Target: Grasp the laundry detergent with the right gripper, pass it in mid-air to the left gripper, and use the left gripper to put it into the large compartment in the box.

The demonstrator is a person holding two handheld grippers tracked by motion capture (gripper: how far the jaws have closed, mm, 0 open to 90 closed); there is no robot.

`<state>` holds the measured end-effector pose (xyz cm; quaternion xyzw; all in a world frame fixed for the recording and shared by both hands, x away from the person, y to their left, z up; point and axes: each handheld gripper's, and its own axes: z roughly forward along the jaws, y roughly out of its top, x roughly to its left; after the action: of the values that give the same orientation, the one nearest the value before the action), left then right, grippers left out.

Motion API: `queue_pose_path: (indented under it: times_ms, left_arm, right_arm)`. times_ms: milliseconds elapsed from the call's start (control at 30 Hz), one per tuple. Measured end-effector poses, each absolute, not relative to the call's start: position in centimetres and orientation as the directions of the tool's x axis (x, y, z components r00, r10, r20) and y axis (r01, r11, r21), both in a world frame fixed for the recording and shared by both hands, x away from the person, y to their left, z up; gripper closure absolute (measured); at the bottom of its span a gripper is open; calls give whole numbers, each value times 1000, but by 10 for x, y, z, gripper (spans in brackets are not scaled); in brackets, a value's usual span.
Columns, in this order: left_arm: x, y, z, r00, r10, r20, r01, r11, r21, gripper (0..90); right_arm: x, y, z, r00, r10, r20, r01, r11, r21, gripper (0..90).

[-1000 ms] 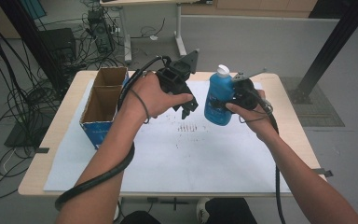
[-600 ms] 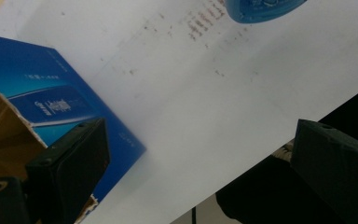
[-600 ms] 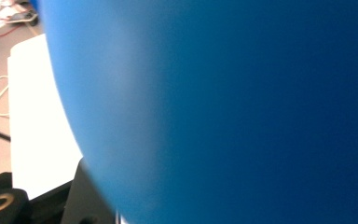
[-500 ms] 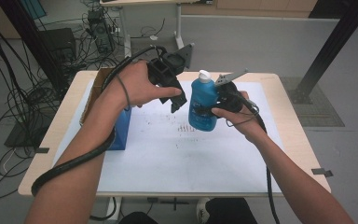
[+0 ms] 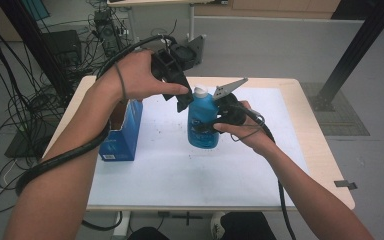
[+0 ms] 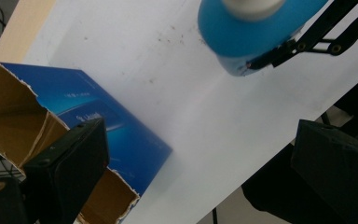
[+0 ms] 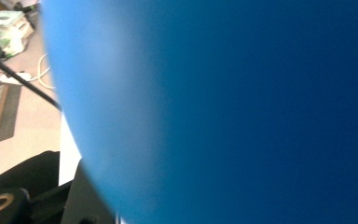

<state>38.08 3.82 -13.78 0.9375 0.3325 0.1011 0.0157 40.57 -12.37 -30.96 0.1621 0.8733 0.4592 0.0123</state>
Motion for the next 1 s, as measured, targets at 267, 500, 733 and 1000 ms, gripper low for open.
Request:
queue_pose_path:
  times_ms: [267, 500, 733, 1000]
  left_arm:
    - [379, 36, -135, 818, 550, 168, 546, -835, 74, 47]
    - [380, 40, -132, 855, 500, 140, 497, -866, 60, 46]
    - [381, 42, -133, 877, 472, 88, 468, -882, 61, 46]
    - [381, 37, -136, 892, 443, 85, 441, -896, 45, 46]
  right_arm:
    - [400, -106, -308, -969, 208, 131, 224, 529, 819, 439]
    - [395, -92, -305, -985, 123, 123, 171, 540, 824, 438]
    - [391, -85, -299, -992, 57, 116, 128, 549, 826, 437]
    - [389, -82, -295, -994, 6, 109, 95, 533, 841, 438]
